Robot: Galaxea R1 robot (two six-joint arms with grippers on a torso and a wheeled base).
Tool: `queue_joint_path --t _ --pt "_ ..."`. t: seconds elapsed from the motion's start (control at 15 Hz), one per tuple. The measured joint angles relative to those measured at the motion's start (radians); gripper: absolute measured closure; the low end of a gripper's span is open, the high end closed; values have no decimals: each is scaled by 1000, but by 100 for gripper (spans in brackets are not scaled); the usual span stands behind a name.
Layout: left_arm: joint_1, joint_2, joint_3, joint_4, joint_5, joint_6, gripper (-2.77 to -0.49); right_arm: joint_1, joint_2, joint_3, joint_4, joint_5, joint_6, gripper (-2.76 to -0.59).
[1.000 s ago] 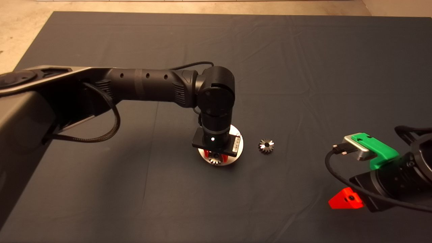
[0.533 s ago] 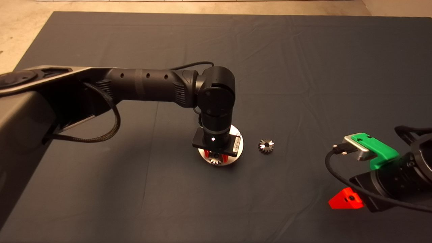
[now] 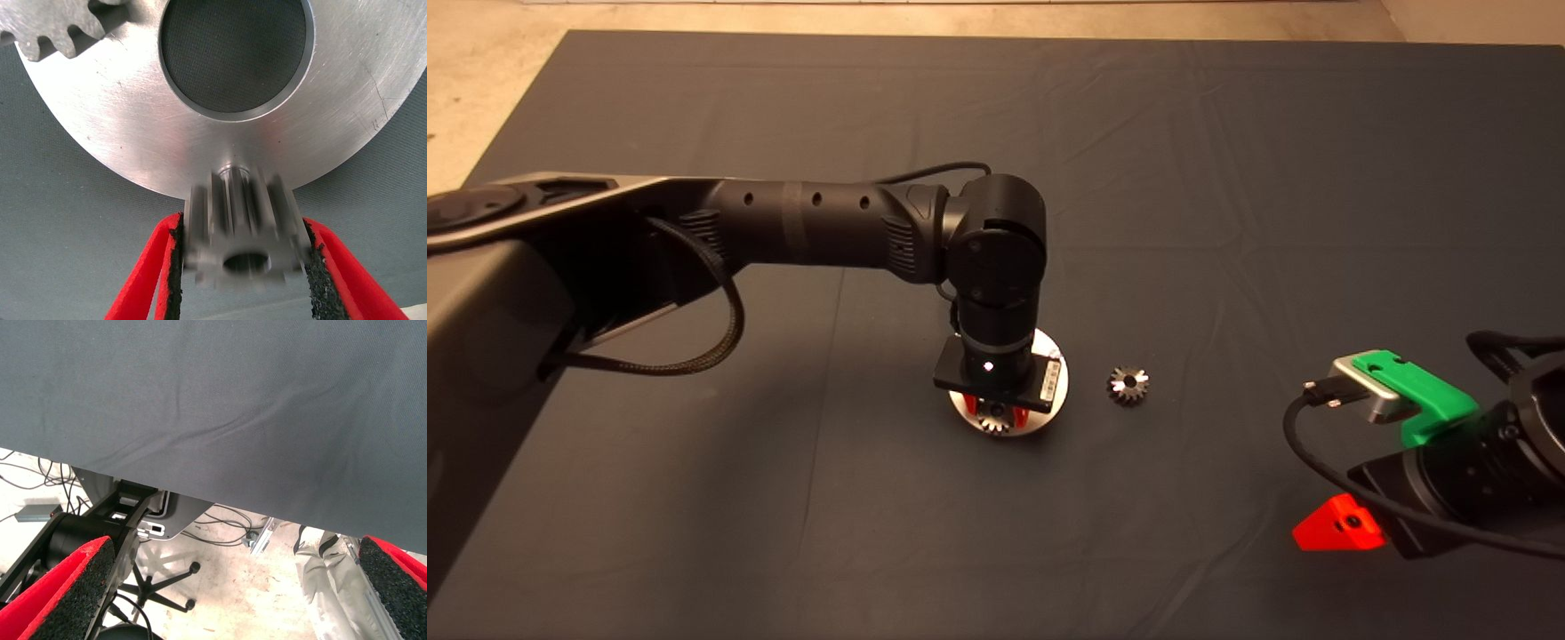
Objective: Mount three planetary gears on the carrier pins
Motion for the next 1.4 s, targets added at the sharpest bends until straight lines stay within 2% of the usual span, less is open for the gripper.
queue_joint_path --t 0.53,0.67,0.73,0.8,0.87,0.93,1.0,1.2,1.27,1.4 --pt "0 -6 0 -2 -12 -1 -138 0 0 0 0 0 0 -273" --pt "-10 -14 0 -2 -12 -4 -146 0 0 0 0 0 0 -273" --pt "-31 -17 1 -3 -13 -9 -148 0 0 0 0 0 0 -273" --pt "-64 -23 3 -2 -13 -13 -160 0 0 0 0 0 0 -273" --pt "-98 -29 3 -2 -12 -20 -162 0 0 0 0 0 0 -273" --pt "-121 -34 6 -1 -13 -27 -162 0 0 0 0 0 0 -273" --pt "-130 -42 17 -2 -13 -42 -172 0 0 0 0 0 0 -273" --pt "-132 -89 85 -2 -13 -110 -176 0 1 0 0 0 0 -273" --pt "-132 -113 122 -2 -12 -145 -186 0 3 0 0 0 0 -273" --pt "-139 -153 212 -2 -12 -213 -190 0 11 -6 0 -1 0 -273"
